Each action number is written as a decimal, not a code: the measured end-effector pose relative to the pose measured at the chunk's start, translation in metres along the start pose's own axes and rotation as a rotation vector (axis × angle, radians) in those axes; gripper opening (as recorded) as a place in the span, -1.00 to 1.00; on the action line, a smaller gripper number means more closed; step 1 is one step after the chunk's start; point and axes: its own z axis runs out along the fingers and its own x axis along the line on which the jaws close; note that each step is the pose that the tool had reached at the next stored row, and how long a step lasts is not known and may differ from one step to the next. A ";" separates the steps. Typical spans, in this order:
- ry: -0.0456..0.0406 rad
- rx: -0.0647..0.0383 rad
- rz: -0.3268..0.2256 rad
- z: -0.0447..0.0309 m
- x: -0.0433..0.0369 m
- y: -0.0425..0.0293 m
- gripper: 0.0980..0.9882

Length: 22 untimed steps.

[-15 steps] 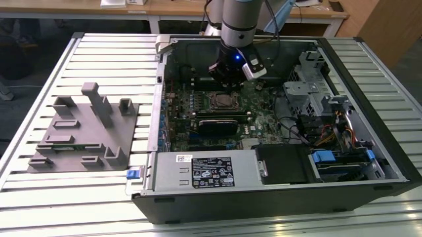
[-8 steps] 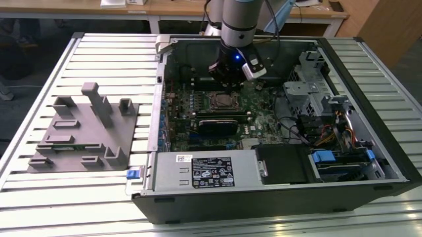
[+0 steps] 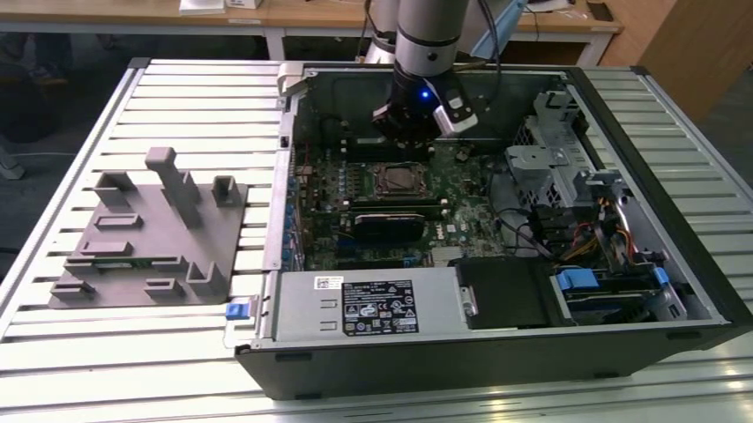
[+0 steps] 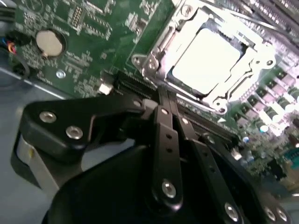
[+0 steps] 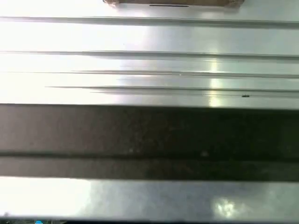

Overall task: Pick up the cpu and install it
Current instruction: 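Install the first cpu locking lever, then install the second cpu locking lever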

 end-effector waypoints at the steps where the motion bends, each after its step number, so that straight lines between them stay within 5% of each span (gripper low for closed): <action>1: 0.0000 0.000 0.000 0.0000 0.0000 0.0000 -0.98; 22: 0.0001 0.000 0.000 -0.0004 -0.0003 -0.0044 -0.98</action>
